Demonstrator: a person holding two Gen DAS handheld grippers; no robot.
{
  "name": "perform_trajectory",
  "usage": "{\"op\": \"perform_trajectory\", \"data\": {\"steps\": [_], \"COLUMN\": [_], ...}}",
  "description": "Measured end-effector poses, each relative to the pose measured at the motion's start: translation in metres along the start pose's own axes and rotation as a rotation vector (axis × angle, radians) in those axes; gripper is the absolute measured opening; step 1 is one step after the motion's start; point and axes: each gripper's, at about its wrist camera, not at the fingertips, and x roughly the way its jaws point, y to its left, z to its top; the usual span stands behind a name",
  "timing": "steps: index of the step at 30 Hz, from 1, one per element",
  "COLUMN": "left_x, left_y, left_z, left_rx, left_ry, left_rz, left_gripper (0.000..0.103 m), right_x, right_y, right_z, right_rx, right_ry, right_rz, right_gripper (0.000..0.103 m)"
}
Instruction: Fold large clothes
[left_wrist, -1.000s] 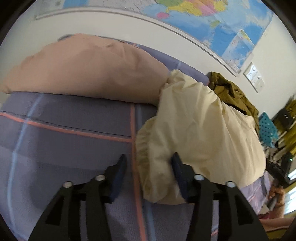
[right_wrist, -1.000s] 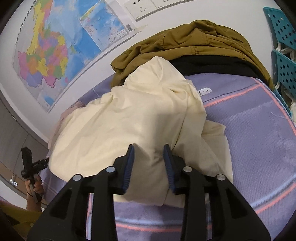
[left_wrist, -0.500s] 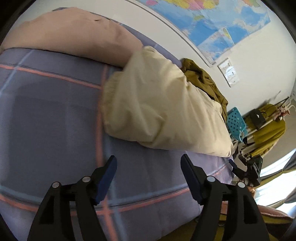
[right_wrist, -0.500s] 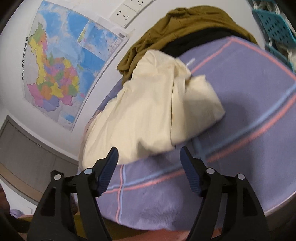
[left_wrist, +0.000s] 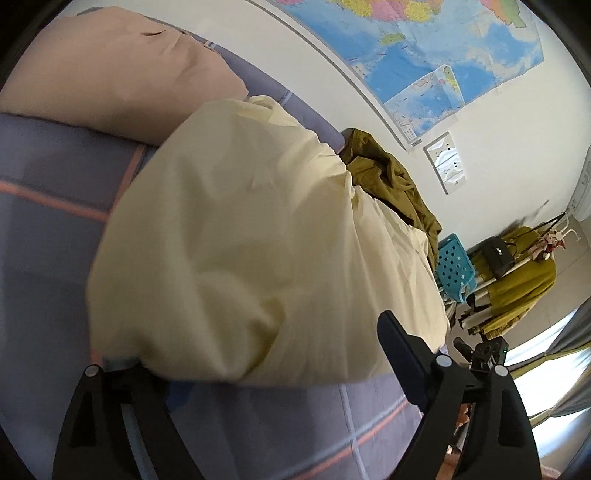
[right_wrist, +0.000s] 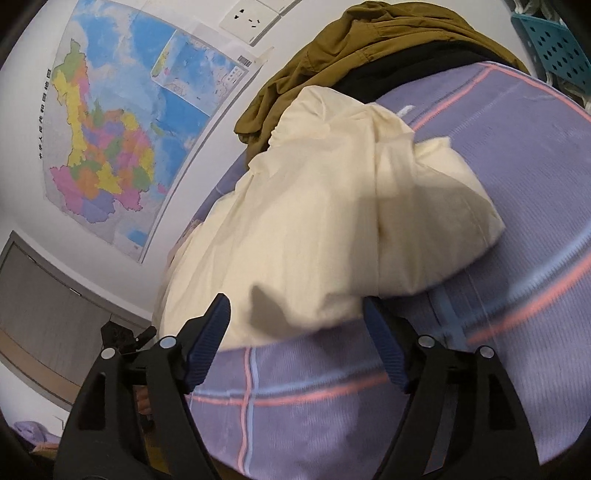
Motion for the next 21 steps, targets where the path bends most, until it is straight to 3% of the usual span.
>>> {"op": "perform_trajectory", "data": {"steps": [4,15,19,21], "left_x": [0.010,0.015,0.020,0.022], "left_y": [-0.003,-0.003,-0.008,-0.008], "left_z": [0.009,0.016,0.019,0.020], "left_rx": [-0.003,0.003,0.027,0.031], "left_ry": [-0.013,-0.009,-0.006,-0.005], "left_rz": [0.030,0.050,0.082,0.091], "left_gripper": [0.087,0.087,0.087,0.087], "right_x": [0.010,-0.009,0.015,0.025], "right_y": [0.002,-0.007,0.001,0.005], "right_z": [0.008,0.000,0.018,0.024], "right_rx": [0.030,0.079,0.036,0.019], "right_ry": [-0.043,-0.037,-0.063,-0.081], "right_rz": [-0.031,-0.166,-0.190,-0.208], "right_gripper": [0.077,0.078,0.095,0.097]}}
